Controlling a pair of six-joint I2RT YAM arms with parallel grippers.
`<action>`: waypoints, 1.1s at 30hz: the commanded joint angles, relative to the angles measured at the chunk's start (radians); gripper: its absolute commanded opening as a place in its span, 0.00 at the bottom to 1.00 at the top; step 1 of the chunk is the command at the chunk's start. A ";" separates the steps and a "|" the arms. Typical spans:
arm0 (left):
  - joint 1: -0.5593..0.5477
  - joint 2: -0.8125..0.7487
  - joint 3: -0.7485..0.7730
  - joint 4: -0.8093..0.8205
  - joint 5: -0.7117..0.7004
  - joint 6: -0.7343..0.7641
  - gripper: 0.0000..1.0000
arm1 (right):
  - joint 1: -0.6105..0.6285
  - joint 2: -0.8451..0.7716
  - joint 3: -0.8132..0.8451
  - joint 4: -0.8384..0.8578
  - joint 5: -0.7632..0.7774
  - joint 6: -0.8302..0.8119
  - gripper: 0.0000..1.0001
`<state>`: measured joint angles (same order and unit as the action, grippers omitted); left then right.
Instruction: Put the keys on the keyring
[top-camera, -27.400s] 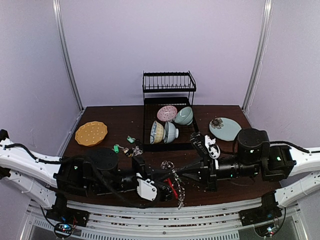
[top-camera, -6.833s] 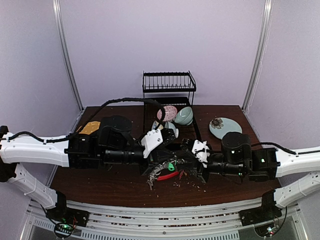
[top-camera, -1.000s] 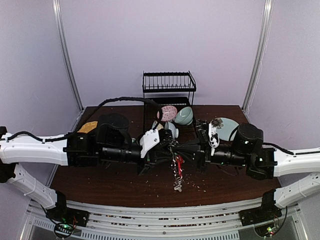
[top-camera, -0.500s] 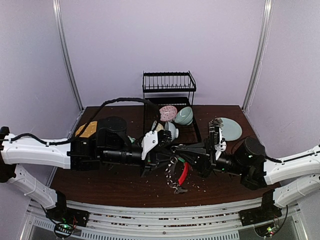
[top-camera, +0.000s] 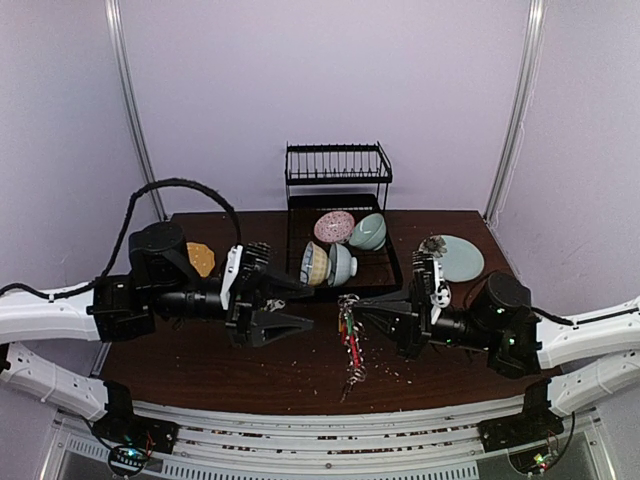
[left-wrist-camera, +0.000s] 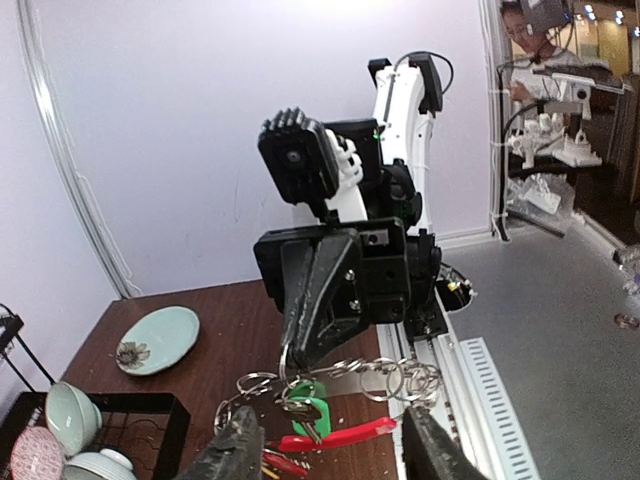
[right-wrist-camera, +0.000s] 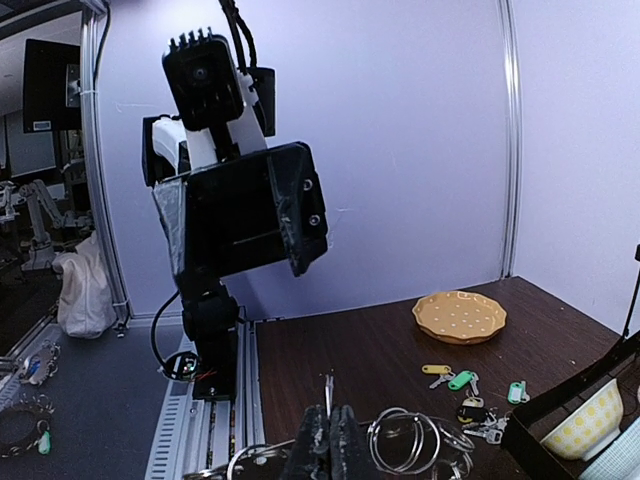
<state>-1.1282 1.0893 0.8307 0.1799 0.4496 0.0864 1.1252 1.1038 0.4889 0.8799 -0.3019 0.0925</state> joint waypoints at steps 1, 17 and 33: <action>0.028 0.030 0.032 0.055 -0.056 -0.056 0.37 | -0.001 -0.021 0.048 -0.038 0.002 -0.040 0.00; 0.030 0.206 0.109 0.117 0.048 -0.088 0.23 | 0.004 -0.010 0.074 -0.067 -0.009 -0.058 0.00; 0.028 0.233 0.126 0.099 0.058 -0.090 0.10 | 0.005 -0.022 0.079 -0.073 -0.001 -0.073 0.00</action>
<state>-1.1023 1.3239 0.9283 0.2523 0.4950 0.0010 1.1267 1.1007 0.5327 0.7773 -0.3035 0.0307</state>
